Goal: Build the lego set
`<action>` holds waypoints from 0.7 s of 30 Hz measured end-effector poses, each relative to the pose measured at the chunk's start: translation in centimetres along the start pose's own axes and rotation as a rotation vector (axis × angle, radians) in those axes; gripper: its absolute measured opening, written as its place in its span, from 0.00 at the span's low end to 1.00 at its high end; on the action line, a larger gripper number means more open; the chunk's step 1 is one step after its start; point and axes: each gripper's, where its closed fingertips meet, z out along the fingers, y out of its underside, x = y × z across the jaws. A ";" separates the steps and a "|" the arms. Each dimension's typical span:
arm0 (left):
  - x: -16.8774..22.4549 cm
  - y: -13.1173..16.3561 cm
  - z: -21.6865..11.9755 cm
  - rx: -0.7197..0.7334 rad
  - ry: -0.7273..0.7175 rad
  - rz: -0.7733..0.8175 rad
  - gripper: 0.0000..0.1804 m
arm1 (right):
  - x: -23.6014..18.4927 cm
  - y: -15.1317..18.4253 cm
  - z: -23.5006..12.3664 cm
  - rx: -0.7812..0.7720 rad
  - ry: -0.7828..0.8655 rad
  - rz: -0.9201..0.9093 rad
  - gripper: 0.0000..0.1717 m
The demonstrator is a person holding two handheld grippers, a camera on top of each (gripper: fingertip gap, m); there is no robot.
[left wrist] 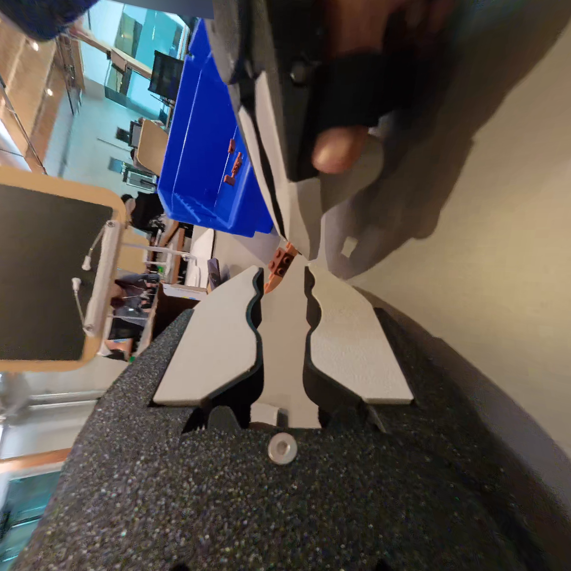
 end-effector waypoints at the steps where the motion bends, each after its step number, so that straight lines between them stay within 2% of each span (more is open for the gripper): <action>1: 0.0 0.2 0.1 -0.014 -0.009 0.028 0.14 | 0.0 0.0 0.0 -0.002 -0.001 -0.001 0.05; 11: 0.0 0.1 0.6 -0.034 -0.076 0.259 0.14 | -0.7 -0.2 0.0 -0.001 -0.014 -0.020 0.05; 21: -0.3 0.4 0.8 -0.059 -0.109 0.294 0.07 | -1.2 -0.5 -0.1 0.013 -0.015 -0.047 0.05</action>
